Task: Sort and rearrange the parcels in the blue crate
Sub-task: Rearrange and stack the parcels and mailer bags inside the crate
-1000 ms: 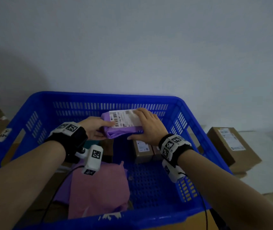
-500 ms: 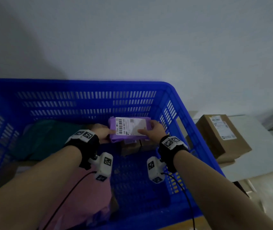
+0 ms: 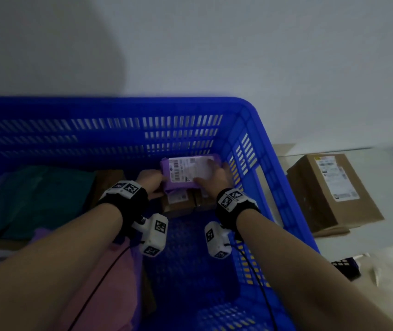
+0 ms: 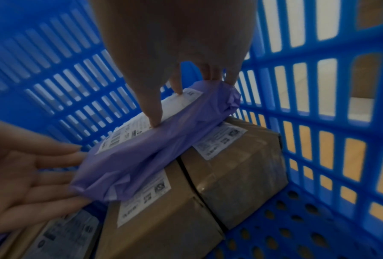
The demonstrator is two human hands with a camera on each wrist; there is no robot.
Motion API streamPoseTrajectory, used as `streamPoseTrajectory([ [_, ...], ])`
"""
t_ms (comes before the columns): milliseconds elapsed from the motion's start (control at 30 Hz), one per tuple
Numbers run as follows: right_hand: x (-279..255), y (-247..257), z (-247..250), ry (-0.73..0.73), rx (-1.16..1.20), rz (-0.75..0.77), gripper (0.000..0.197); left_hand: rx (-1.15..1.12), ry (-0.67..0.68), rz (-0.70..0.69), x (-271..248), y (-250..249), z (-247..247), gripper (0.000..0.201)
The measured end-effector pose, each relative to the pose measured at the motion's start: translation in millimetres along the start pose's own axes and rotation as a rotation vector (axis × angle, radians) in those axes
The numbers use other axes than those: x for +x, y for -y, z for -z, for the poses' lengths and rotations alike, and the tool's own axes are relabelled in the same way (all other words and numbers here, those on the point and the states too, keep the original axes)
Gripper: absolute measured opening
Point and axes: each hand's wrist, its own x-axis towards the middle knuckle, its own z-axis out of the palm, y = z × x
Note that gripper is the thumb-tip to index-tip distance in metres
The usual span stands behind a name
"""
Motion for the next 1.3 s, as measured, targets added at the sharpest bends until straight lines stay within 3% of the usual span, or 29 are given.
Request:
streamPoseTrajectory([
  [233,-0.2,8.7,3.2,0.007,-0.096,0.035,0.071,0.026,0.05,0.006,-17.3,-6.7,8.5,0.029],
  [467,-12.6,28.9,7.3,0.03,-0.124,0.208,0.062,0.132,-0.024,-0.077,-52.6,-7.4,56.9,0.041],
  [567,-20.2,47.2,5.4,0.093,-0.117,0.285,0.063,0.172,-0.011,-0.068,-79.2,-5.4,86.0,0.039],
  [667,-33.7,69.2,4.4,0.261,-0.001,0.302,0.06,0.215,-0.021,-0.05,-108.4,-0.2,117.2,0.033],
  [867,-85.0,97.8,-4.6,0.639,0.139,0.175,0.054,0.361,-0.124,0.041,-151.2,24.0,180.1,0.038],
  [967,-113.4,101.4,-11.9,0.825,0.116,0.072,0.032,0.397,-0.097,0.097,-161.1,37.8,204.1,0.036],
  [1033,-125.1,100.8,-16.1,0.931,0.058,0.03,0.02,0.424,-0.083,0.139,-164.0,46.0,213.4,0.022],
  [1100,-134.5,97.5,-20.9,0.98,0.011,-0.016,0.03,0.49,-0.062,0.197,-163.5,54.3,217.8,0.014],
  [1200,-150.0,91.9,-32.0,0.961,-0.022,-0.068,0.04,0.588,-0.031,0.274,-161.5,65.3,217.2,0.021],
  [1300,-159.5,89.7,-43.5,0.968,-0.013,-0.118,0.027,0.705,0.003,0.318,-157.9,74.7,214.4,0.025],
])
